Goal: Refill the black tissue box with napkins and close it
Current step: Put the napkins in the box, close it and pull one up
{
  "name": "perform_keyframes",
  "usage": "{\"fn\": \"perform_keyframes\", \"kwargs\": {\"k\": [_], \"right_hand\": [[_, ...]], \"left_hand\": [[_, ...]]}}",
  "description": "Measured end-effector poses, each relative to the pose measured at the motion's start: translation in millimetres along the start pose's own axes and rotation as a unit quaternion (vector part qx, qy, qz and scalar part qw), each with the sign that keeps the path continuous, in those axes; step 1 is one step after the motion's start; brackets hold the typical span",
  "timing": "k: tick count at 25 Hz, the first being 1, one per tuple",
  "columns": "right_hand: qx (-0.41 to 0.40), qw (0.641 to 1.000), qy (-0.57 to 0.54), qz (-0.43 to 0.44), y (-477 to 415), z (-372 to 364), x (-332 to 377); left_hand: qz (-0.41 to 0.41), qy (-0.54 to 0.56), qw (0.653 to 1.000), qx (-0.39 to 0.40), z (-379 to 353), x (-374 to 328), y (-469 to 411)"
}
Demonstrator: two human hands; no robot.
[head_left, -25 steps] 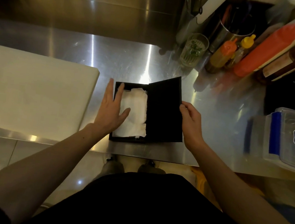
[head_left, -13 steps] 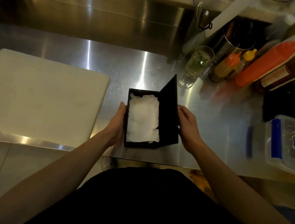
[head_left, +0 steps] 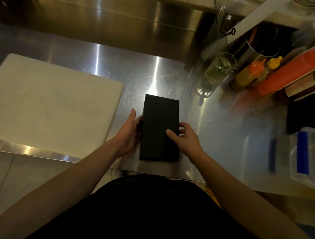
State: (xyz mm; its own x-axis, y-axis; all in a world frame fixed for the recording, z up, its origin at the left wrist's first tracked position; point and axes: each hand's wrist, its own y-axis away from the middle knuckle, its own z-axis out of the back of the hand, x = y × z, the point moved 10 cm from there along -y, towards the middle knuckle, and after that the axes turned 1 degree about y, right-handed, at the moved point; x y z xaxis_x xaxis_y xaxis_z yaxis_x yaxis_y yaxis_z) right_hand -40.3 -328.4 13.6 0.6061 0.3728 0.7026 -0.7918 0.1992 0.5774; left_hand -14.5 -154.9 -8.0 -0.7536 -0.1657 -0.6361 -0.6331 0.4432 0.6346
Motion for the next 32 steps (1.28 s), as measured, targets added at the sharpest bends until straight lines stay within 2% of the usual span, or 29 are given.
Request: {"fn": "perform_keyframes", "kwargs": {"k": [7, 13, 17, 21, 26, 32], "right_hand": [[-0.014, 0.999, 0.049, 0.008, -2.5, -1.5, 2.5], [0.018, 0.998, 0.040, -0.034, -8.8, -5.3, -2.3], [-0.012, 0.999, -0.044, 0.006, -4.5, 6.2, 13.7], [-0.076, 0.987, -0.121, 0.073, -0.2, 34.3, 48.2], [-0.046, 0.948, -0.307, 0.072, 0.6, 46.7, 69.6], [-0.012, 0.934, -0.350, 0.068, -5.0, 37.8, 67.0]], "left_hand": [[-0.004, -0.037, 0.999, -0.014, -3.3, 0.7, 1.0], [-0.008, -0.052, 0.998, -0.021, -8.4, -3.2, -2.6], [-0.067, -0.065, 0.995, -0.034, -9.6, -32.9, 0.5], [-0.163, -0.090, 0.977, -0.101, -14.0, -94.2, 18.8], [-0.213, -0.018, 0.965, -0.150, -14.6, -129.0, 32.4], [-0.204, -0.004, 0.964, -0.170, -2.4, -115.4, 29.0]]}}
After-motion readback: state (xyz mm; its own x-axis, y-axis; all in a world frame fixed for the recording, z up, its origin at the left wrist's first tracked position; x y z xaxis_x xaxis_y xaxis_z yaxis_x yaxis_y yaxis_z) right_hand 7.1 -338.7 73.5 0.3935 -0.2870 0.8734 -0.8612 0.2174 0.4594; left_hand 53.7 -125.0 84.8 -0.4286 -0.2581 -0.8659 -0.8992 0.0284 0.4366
